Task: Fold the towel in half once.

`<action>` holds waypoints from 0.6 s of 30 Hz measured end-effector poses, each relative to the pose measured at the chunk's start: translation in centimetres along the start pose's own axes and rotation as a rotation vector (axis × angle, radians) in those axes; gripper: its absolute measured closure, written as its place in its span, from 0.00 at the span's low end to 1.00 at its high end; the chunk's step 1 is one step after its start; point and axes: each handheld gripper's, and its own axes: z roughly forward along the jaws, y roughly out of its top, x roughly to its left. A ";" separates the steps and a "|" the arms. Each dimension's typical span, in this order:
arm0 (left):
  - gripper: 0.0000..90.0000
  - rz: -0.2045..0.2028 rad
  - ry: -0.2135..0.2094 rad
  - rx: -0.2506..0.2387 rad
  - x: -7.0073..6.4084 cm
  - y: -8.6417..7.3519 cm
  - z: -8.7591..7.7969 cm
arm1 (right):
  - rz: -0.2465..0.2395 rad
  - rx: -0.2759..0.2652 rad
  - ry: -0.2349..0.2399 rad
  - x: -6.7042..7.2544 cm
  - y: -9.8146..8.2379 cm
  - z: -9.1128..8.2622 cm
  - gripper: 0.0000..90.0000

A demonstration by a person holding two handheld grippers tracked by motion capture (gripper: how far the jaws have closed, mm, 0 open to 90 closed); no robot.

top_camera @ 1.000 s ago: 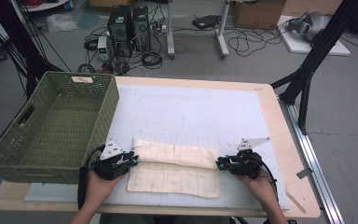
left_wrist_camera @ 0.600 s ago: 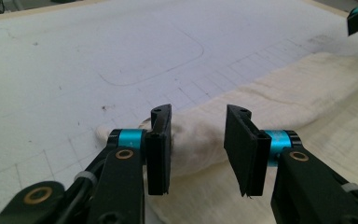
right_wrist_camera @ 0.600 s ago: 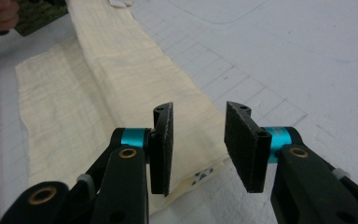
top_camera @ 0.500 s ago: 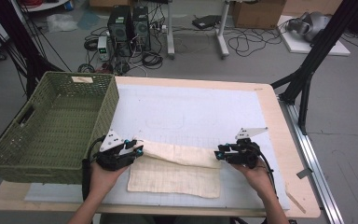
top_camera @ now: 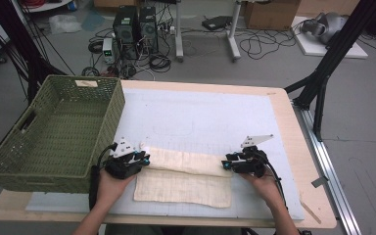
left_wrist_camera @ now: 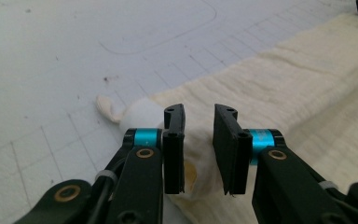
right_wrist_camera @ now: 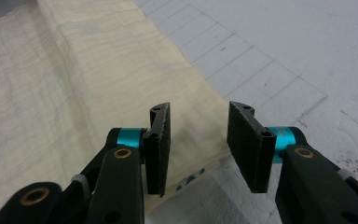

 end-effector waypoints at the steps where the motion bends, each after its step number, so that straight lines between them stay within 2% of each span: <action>1: 0.82 0.004 0.002 0.012 -0.1 -0.2 0.0 | 0.000 0.000 0.002 0.0 -0.1 0.0 0.66; 5: 0.83 0.006 0.004 0.056 -0.1 -1.1 0.1 | -0.003 0.007 0.005 0.3 -0.3 0.0 0.66; 9: 0.83 0.001 -0.006 0.053 0.0 -1.2 0.1 | -0.010 0.013 0.006 0.4 -0.4 0.0 0.66; 14: 0.81 0.006 -0.015 -0.030 0.3 0.3 -0.5 | -0.015 -0.032 -0.006 0.3 0.2 -0.7 0.66; 18: 0.78 0.010 0.004 -0.051 1.0 1.7 -0.1 | -0.003 -0.073 -0.018 -0.2 1.1 -1.7 0.66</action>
